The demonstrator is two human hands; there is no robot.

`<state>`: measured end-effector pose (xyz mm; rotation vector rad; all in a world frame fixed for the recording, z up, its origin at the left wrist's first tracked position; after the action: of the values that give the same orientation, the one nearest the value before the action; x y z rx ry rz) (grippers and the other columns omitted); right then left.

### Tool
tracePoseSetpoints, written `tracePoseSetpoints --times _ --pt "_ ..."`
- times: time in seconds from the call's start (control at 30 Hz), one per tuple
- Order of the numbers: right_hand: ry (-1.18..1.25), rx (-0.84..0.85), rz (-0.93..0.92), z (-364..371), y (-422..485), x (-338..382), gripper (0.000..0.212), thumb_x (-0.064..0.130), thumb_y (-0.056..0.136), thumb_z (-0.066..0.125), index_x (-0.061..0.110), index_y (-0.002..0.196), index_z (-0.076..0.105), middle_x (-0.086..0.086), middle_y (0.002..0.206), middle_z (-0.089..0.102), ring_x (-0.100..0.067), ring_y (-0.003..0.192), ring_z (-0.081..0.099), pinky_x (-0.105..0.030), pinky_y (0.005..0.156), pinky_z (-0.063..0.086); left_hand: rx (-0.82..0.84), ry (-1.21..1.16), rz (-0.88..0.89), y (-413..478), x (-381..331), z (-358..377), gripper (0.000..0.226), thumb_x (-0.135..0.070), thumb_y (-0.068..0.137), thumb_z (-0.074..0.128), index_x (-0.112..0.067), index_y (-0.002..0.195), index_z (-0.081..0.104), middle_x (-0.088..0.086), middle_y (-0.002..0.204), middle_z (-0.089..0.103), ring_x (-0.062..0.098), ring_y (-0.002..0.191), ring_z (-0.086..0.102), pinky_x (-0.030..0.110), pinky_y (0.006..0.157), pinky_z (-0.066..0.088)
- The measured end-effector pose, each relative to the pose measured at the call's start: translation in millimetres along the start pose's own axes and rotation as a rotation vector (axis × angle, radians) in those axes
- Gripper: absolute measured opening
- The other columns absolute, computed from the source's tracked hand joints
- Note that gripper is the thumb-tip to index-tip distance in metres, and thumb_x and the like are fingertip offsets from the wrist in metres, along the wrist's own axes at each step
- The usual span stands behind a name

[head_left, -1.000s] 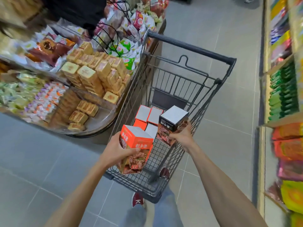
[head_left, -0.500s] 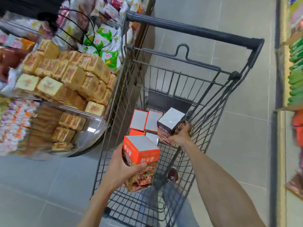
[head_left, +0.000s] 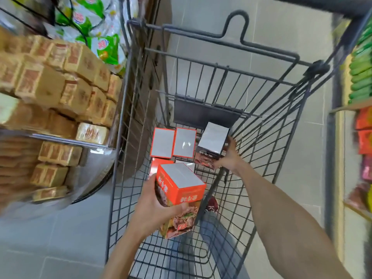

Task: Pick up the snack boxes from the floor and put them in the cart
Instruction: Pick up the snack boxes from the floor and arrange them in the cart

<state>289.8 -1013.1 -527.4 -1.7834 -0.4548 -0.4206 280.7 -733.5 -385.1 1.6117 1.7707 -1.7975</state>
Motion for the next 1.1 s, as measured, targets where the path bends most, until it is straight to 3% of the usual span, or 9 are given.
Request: tracePoseSetpoints --times 0.13,0.23,0.27,0.4,0.53,0.77,0.93,1.03,1.1 --pt "-0.024 0.022 -0.025 9.4 20.4 -0.6 0.099 -0.019 0.087 0.059 0.018 0.157 0.000 0.001 0.132 0.035 -0.021 0.131 0.039 -0.011 0.071 0.051 -0.012 -0.015 -0.018 13.7 7.4 -2.8 0.102 -0.066 0.047 0.088 -0.044 0.133 0.038 -0.020 0.124 0.057 -0.005 0.111 0.058 0.028 0.094 0.051" --pt "-0.144 0.008 -0.039 16.9 36.5 -6.1 0.119 -0.006 0.076 0.078 0.029 0.157 -0.002 -0.007 0.150 0.039 -0.028 0.132 0.046 -0.033 0.097 0.051 -0.015 -0.002 -0.001 25.1 9.7 -2.9 0.106 -0.067 0.046 0.087 -0.042 0.135 0.035 -0.022 0.126 0.053 -0.008 0.114 0.055 0.020 0.092 0.048" --pt "-0.177 0.011 -0.064 22.0 37.6 -6.2 0.123 -0.004 0.074 0.082 0.027 0.157 -0.004 -0.009 0.149 0.040 -0.028 0.129 0.049 -0.037 0.097 0.049 -0.015 0.005 0.003 29.1 10.7 -2.8 0.105 -0.064 0.048 0.088 -0.040 0.136 0.036 -0.022 0.125 0.053 -0.009 0.113 0.055 0.017 0.091 0.048" --pt "-0.271 -0.060 -0.086 28.6 38.6 -11.0 0.120 -0.003 0.077 0.079 0.021 0.158 -0.006 -0.009 0.144 0.051 -0.030 0.121 0.057 -0.030 0.085 0.045 -0.002 0.002 0.018 37.6 10.9 -1.6 0.099 -0.049 0.053 0.094 -0.039 0.134 0.037 -0.021 0.123 0.057 -0.010 0.110 0.057 0.013 0.088 0.048" --pt "-0.293 -0.098 -0.073 26.3 36.7 -22.4 0.117 -0.002 0.075 0.080 0.023 0.158 0.002 -0.010 0.138 0.057 -0.030 0.125 0.056 -0.033 0.096 0.045 0.016 0.020 0.019 39.1 11.6 -0.6 0.106 -0.060 0.050 0.091 -0.036 0.138 0.038 -0.018 0.125 0.059 -0.001 0.114 0.060 0.035 0.097 0.053" --pt "-0.223 -0.097 0.140 10.1 12.7 -37.2 0.108 0.004 0.075 0.083 0.013 0.158 0.014 -0.017 0.152 0.042 -0.032 0.138 0.045 -0.042 0.113 0.040 0.010 0.117 0.035 29.4 4.8 -3.8 0.098 -0.061 0.049 0.091 -0.047 0.128 0.035 -0.017 0.124 0.051 -0.002 0.113 0.056 0.030 0.096 0.049" --pt "-0.216 -0.116 0.142 -7.0 -33.8 -15.3 0.078 0.017 0.084 0.076 -0.001 0.149 0.036 -0.017 0.145 0.050 -0.030 0.130 0.051 -0.030 0.102 0.041 0.020 0.187 0.093 19.4 -9.2 -1.0 0.098 -0.055 0.047 0.094 -0.044 0.125 0.036 -0.023 0.117 0.049 -0.001 0.111 0.056 0.029 0.095 0.049" --pt "-0.272 -0.121 0.085 -15.7 -63.9 4.4 0.043 0.022 0.091 0.069 -0.006 0.123 0.062 -0.017 0.125 0.064 -0.029 0.110 0.061 -0.031 0.088 0.046 0.028 0.265 0.128 13.2 -17.2 5.2 0.105 -0.056 0.047 0.093 -0.041 0.131 0.030 -0.025 0.113 0.042 0.008 0.114 0.052 0.034 0.097 0.046" --pt "-0.257 -0.071 0.044 -11.5 -82.1 12.7 0.035 0.027 0.090 0.069 -0.005 0.104 0.070 -0.013 0.103 0.070 -0.028 0.099 0.065 -0.033 0.080 0.049 0.028 0.294 0.152 9.2 -24.3 10.0 0.105 -0.049 0.050 0.095 -0.035 0.133 0.032 -0.029 0.110 0.040 0.005 0.110 0.051 0.030 0.094 0.044"
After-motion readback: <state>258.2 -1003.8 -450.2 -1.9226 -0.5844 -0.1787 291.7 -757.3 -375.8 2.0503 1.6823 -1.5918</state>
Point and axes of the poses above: each hand's wrist, its own y-axis towards the middle knuckle, its own z-axis out of the palm, x = y × z, the point moved 9 cm from there along y, towards the middle knuckle
